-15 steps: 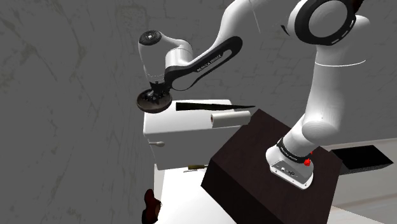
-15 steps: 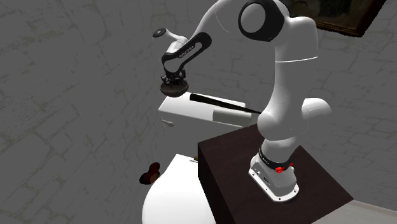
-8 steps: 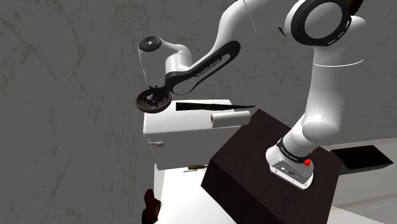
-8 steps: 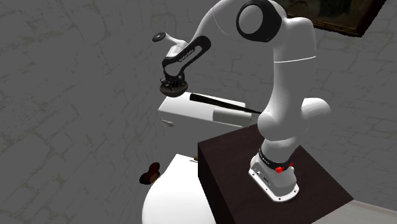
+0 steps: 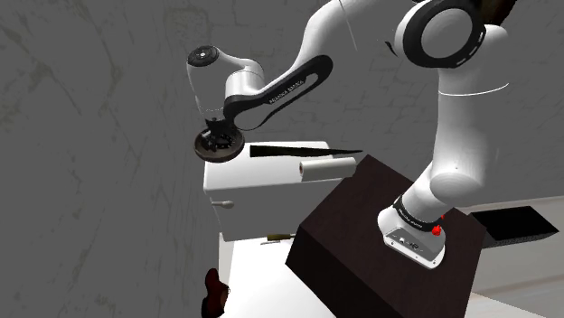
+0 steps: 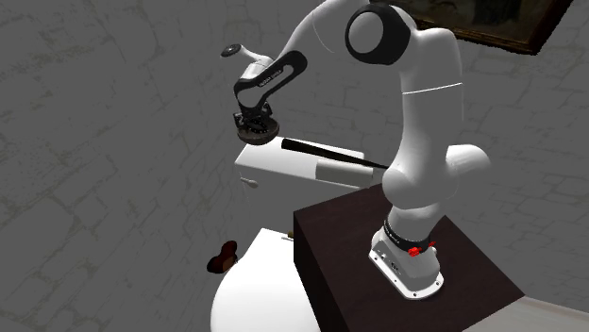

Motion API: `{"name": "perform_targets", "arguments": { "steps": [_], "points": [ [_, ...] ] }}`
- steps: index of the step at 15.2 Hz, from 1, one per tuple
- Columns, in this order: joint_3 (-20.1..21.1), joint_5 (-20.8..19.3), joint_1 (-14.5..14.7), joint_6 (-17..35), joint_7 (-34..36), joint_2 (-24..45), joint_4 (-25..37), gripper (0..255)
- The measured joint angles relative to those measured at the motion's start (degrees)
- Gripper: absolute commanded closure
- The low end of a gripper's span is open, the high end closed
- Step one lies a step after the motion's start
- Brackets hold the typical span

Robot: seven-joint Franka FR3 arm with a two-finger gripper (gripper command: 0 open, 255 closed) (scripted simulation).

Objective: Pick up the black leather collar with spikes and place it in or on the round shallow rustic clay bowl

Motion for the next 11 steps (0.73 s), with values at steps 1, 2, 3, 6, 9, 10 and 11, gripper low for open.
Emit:
{"name": "perform_targets", "arguments": {
  "steps": [1, 2, 3, 6, 9, 10, 11],
  "points": [
    [0.14, 1.30, 0.80, -3.32, -1.61, 2.60, 4.82, 0],
    [0.21, 2.59, 2.06, -7.32, -3.25, 5.70, 10.76, 0],
    [0.24, 3.77, 3.15, -11.02, -4.68, 8.53, 16.08, 0],
    [-1.19, 4.13, 4.94, -12.91, -9.90, 11.70, 22.08, 0],
    [-3.71, 5.86, 6.65, -12.05, -11.30, 10.90, 21.67, 0],
    [-4.50, 6.51, 7.21, -11.97, -11.19, 10.67, 21.59, 0],
    [-5.47, 7.21, 7.88, -11.73, -11.34, 10.41, 21.49, 0]
  ]
}}
